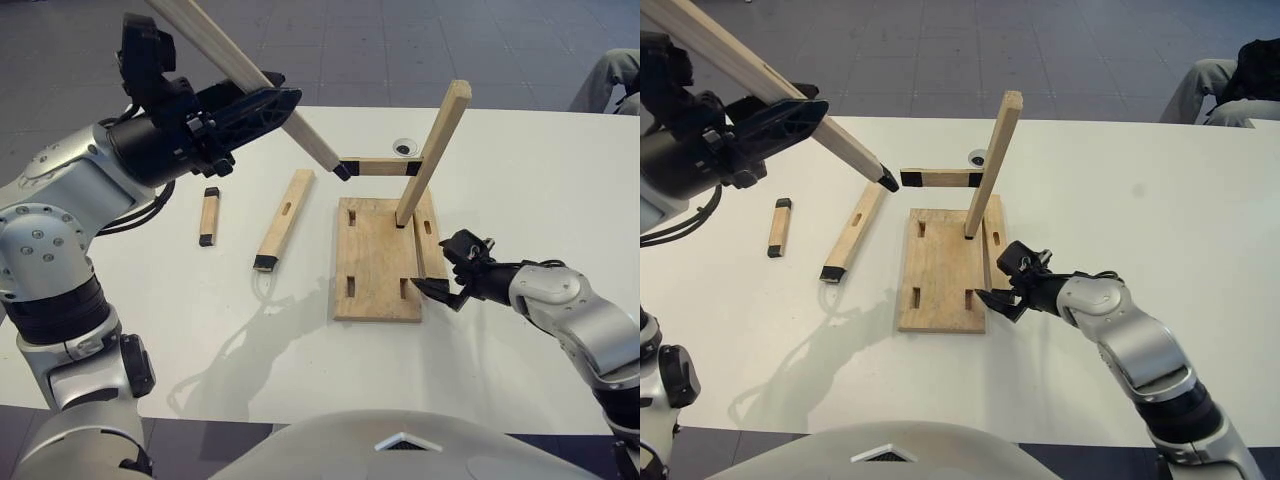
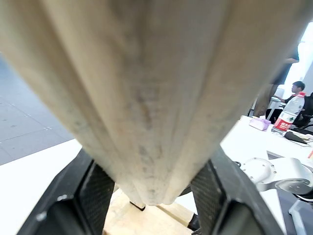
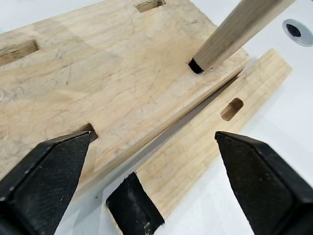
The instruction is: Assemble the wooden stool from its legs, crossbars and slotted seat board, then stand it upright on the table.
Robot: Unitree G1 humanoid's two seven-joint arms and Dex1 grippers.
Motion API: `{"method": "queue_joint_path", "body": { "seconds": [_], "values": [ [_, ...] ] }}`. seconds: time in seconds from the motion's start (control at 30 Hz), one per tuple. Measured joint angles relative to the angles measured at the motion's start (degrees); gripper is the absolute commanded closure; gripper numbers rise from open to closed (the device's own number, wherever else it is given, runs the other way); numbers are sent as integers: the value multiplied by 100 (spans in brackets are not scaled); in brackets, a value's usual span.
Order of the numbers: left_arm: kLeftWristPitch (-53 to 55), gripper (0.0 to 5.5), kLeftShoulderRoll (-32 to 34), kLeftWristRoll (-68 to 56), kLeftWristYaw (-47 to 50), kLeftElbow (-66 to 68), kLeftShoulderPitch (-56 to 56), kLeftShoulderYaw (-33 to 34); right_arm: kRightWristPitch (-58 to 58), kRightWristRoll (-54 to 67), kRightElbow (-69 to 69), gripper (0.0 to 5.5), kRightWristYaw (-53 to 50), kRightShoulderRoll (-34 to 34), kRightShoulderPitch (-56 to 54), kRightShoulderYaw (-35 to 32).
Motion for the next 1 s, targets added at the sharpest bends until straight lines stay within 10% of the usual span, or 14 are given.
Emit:
{"method": "queue_joint_path", "body": {
  "seconds": [0.27, 0.67, 1.0],
  "values": [
    [-34, 345, 1, 268, -7, -67, 53, -171, -99, -340, -32, 86, -148, 260, 120, 311],
    [-134, 345, 83, 523, -203, -256, 437, -230, -1015, -751, -45, 86, 1577, -1614, 53, 469],
    [-107, 345, 146, 638, -628, -485, 914, -728, -1911, -1182, 1349, 86, 2199, -1681, -524, 283]
  ]
}}
